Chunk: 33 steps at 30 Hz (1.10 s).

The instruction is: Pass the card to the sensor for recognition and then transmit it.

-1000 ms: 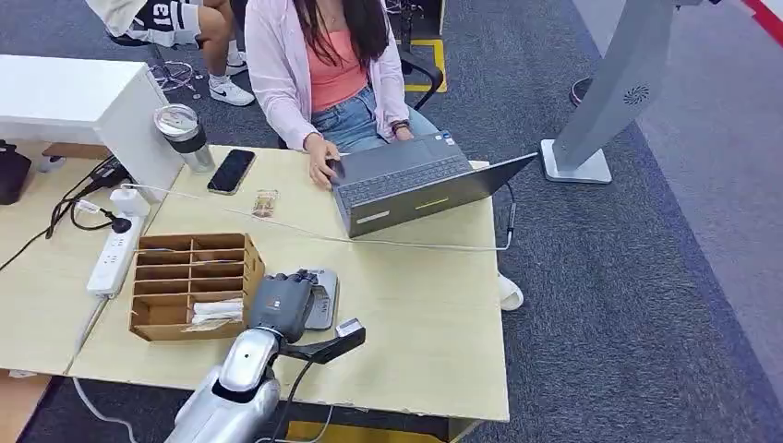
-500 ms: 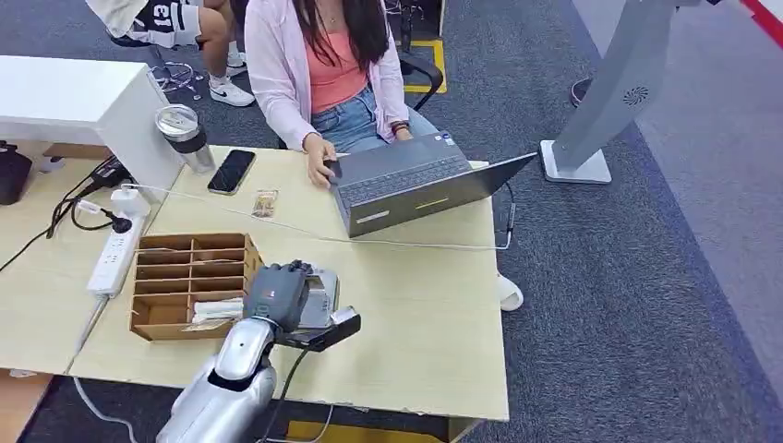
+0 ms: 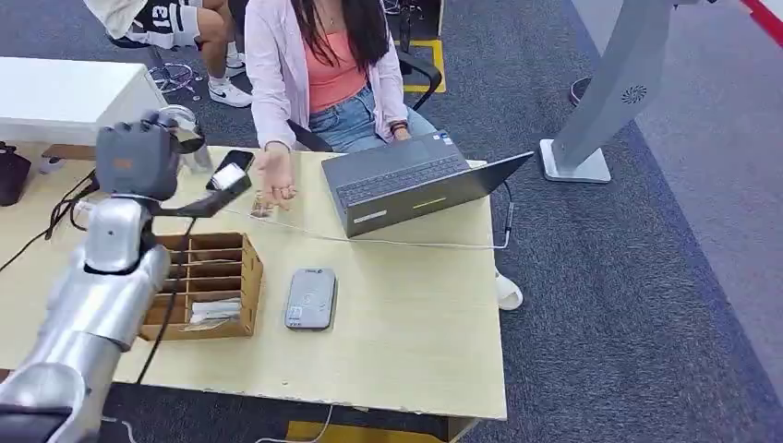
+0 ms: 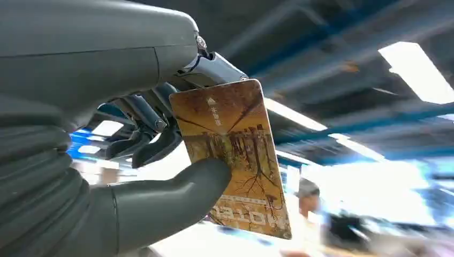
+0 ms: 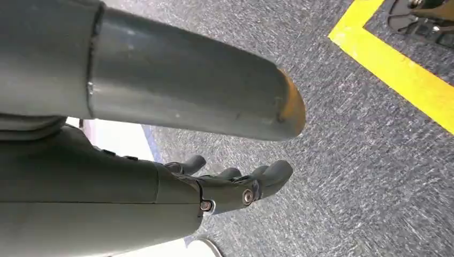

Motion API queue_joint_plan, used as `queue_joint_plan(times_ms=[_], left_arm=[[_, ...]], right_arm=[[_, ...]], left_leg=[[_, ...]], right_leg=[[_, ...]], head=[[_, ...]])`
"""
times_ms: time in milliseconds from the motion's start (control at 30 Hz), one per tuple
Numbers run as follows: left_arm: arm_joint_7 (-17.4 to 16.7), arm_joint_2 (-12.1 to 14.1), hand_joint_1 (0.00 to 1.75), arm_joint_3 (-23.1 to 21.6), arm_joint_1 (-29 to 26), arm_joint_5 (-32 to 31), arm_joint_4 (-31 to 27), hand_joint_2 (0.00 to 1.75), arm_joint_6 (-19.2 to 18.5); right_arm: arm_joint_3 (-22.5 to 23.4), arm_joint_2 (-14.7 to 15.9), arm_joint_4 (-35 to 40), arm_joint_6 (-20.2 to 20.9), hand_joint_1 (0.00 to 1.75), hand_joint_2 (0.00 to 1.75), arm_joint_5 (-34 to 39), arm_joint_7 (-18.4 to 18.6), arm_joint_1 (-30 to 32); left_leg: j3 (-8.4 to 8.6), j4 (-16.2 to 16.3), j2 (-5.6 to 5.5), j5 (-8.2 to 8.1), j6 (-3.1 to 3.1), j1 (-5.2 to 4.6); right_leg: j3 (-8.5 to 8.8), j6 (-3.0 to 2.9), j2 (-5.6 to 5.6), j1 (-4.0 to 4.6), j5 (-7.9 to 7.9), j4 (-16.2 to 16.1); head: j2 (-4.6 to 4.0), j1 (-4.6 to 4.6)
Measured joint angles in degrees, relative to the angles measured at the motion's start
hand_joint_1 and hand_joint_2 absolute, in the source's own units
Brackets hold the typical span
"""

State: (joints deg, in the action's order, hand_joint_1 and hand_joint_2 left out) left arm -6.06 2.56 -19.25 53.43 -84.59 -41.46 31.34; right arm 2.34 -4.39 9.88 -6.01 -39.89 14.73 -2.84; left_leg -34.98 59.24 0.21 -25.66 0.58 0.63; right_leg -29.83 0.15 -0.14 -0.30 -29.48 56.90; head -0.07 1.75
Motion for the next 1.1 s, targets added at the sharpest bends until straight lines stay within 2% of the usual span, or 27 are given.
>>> queue_joint_plan(times_ms=[100, 233, 700, 733, 1100], left_arm=[[0.11, 1.94, 1.75, 1.77, 3.83, -1.00, 1.22, 1.75, -0.52], [0.09, 3.03, 1.75, 2.57, 5.56, -1.48, 2.27, 1.75, -0.48], [-0.09, 3.60, 1.75, 3.58, 5.99, -2.10, 4.59, 1.75, -0.13], [-0.09, 3.60, 0.00, 3.60, 5.98, -2.14, 4.72, 1.75, -0.13], [0.07, 3.58, 0.00, 4.17, 5.51, -1.92, 5.05, 1.75, -0.24]], right_arm=[[0.00, 0.00, 0.02, 0.20, 0.00, 0.00, -0.26, 0.02, -0.11], [0.00, 0.00, 0.02, 0.44, 0.00, 0.00, -0.26, 0.04, -0.14], [0.04, 0.00, 0.02, 0.61, 0.00, 0.00, -0.37, 0.07, -0.17], [0.07, 0.00, 0.02, 0.61, 0.00, 0.00, -0.37, 0.07, -0.17], [0.20, 0.00, 0.02, 0.68, 0.00, 0.00, -0.81, -0.11, -0.17]], left_leg=[[-0.01, 0.00, -0.05, 0.01, -0.01, 0.00], [-0.03, 0.00, -0.04, 0.01, -0.01, -0.01], [-0.04, 0.00, -0.01, 0.02, 0.01, -0.02], [-0.04, 0.01, -0.01, 0.02, 0.01, -0.02], [-0.07, 0.00, -0.04, 0.03, 0.01, -0.01]], right_leg=[[0.01, 0.00, -0.06, 0.00, -0.01, 0.02], [0.01, 0.00, -0.05, -0.01, -0.01, 0.01], [-0.02, -0.01, -0.02, -0.03, 0.00, 0.01], [-0.02, -0.01, -0.01, -0.03, 0.00, 0.01], [-0.04, -0.01, -0.03, -0.02, 0.00, 0.01]], head=[[0.00, 0.00], [0.00, 0.00], [0.00, 0.04], [0.00, 0.02], [0.00, 0.02]])
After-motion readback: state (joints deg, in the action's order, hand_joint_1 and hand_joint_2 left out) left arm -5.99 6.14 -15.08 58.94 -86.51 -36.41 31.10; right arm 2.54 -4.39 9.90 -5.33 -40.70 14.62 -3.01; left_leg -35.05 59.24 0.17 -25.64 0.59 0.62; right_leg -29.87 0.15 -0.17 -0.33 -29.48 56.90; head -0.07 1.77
